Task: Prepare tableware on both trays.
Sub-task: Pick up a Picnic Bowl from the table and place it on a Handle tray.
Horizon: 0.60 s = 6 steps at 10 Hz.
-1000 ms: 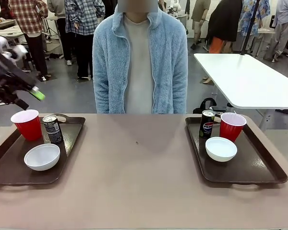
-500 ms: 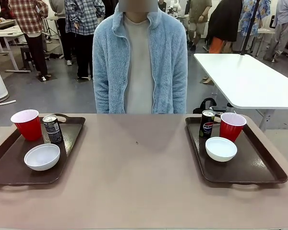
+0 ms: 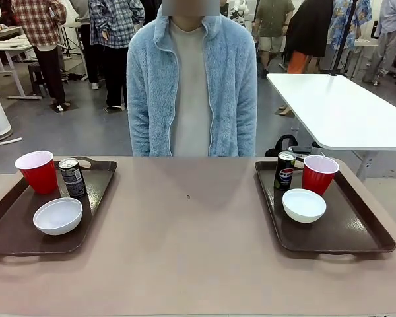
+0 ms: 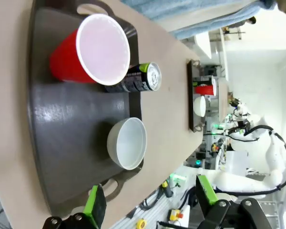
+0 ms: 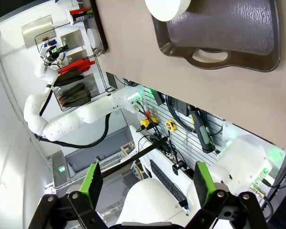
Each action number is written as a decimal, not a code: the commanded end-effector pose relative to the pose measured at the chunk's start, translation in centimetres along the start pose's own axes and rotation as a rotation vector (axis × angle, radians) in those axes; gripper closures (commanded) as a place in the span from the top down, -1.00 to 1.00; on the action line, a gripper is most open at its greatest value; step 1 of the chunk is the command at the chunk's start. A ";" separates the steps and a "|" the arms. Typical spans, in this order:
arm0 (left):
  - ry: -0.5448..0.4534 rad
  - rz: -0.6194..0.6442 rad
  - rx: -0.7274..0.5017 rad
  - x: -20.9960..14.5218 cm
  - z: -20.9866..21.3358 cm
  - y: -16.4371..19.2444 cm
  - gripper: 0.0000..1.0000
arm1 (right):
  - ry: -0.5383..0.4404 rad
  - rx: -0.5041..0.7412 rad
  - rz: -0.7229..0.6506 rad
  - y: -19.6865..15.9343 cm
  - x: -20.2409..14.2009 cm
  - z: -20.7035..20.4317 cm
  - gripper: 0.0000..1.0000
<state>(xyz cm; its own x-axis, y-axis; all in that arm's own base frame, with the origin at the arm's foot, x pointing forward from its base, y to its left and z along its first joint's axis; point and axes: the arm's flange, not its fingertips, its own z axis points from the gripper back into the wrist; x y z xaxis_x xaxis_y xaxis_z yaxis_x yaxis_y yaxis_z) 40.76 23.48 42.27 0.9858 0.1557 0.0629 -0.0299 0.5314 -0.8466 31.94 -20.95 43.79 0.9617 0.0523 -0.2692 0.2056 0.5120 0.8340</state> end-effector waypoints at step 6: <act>0.000 0.000 0.000 0.0 0.0 0.0 1.00 | 0.001 0.007 0.006 0.1 -0.1 0.0 1.00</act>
<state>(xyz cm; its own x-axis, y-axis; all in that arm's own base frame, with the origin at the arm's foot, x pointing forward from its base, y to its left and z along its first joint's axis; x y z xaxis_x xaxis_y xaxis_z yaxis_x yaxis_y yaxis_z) 40.79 23.65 42.29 0.9869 0.1513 0.0564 -0.0352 0.5429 -0.8390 31.95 -20.94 43.80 0.9617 0.0525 -0.2690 0.2053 0.5122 0.8340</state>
